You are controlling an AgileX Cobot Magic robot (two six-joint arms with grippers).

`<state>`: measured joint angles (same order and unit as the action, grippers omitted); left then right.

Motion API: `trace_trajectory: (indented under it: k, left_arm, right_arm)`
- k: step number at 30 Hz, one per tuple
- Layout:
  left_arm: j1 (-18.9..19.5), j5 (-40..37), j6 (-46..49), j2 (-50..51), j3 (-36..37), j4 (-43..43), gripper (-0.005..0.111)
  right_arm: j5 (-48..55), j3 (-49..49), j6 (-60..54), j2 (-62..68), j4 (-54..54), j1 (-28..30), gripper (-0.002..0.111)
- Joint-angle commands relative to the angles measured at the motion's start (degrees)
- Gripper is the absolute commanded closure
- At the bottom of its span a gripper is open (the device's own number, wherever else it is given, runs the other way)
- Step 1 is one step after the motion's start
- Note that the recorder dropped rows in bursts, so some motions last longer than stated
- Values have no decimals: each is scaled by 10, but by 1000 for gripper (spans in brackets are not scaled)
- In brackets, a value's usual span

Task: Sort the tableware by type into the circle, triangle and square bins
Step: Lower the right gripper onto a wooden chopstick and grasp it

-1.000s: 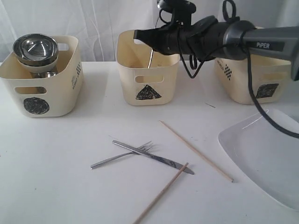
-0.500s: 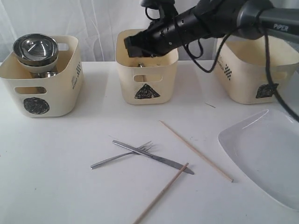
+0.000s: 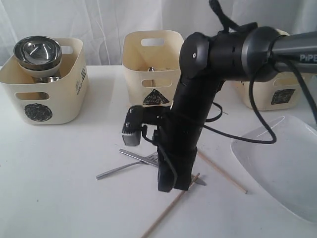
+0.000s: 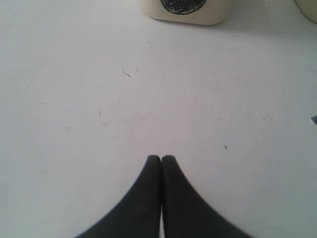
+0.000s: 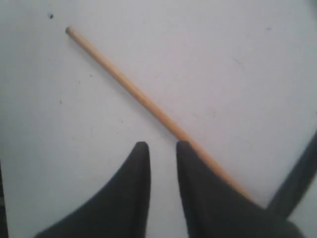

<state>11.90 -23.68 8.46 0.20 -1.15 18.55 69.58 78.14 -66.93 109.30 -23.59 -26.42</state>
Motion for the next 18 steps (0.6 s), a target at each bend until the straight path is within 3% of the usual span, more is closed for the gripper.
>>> trace_trajectory:
  k: [1,8,18]
  left_arm:
    - [0,-8,-4,-2,5,1,107]
    - [0,-8,-4,-2,5,1,107]
    - [0,-8,-4,-2,5,1,107]
  right_arm:
    - [-2,-17,-77,20,14,-5,65]
    - [-108,-17,-132,23,71,-5,65]
    - [-120,-47,-153,43,102,-10,67]
